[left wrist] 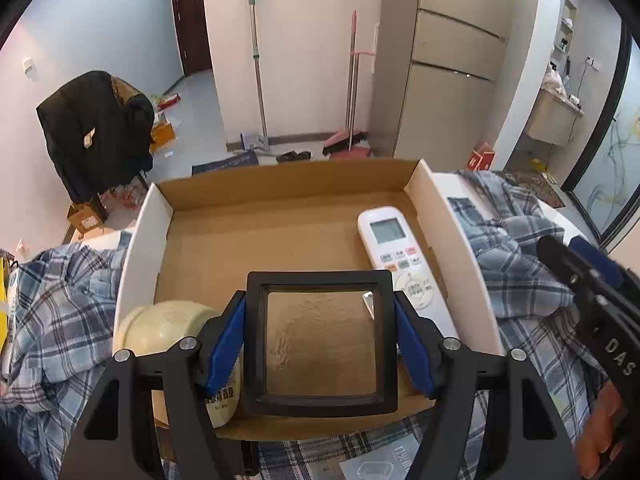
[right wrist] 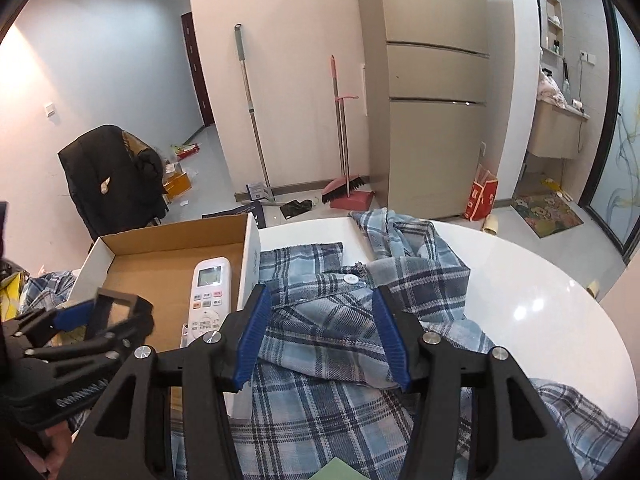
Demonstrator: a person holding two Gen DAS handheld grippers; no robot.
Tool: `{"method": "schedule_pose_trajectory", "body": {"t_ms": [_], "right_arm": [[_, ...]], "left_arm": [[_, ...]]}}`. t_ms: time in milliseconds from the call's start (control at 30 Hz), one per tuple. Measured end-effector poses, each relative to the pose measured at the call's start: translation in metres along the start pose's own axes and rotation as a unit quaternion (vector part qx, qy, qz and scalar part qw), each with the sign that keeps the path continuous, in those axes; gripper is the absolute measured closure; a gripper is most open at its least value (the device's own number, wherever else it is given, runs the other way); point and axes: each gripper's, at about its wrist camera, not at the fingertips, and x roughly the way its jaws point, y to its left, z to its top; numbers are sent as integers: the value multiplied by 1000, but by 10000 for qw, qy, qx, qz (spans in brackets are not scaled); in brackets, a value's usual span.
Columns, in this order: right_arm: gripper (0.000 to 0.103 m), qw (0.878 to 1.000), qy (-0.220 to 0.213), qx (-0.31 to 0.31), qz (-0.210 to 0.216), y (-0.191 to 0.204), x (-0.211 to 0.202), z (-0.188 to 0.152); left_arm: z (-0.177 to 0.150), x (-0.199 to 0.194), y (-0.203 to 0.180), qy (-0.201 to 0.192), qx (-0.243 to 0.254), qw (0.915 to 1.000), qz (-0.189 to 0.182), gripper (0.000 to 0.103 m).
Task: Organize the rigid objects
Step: 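Lower the black frame into the cardboard box and open the left gripper, then move the right gripper to the grey printed box and grasp it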
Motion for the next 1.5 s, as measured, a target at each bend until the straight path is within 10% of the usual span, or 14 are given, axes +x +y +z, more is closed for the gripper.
{"method": "schedule_pose_trajectory", "body": {"t_ms": [800, 1167, 1500], "right_arm": [[52, 9998, -101, -172, -71, 3, -6, 1], [51, 9982, -475, -328, 148, 13, -67, 2], [47, 9926, -678, -841, 555, 40, -124, -18]], "left_arm": [[-10, 4, -14, -313, 525, 9976, 322, 31], [-23, -107, 8, -2286, 544, 9703, 581, 17], [-65, -187, 50, -2880, 89, 9543, 793, 0]]}}
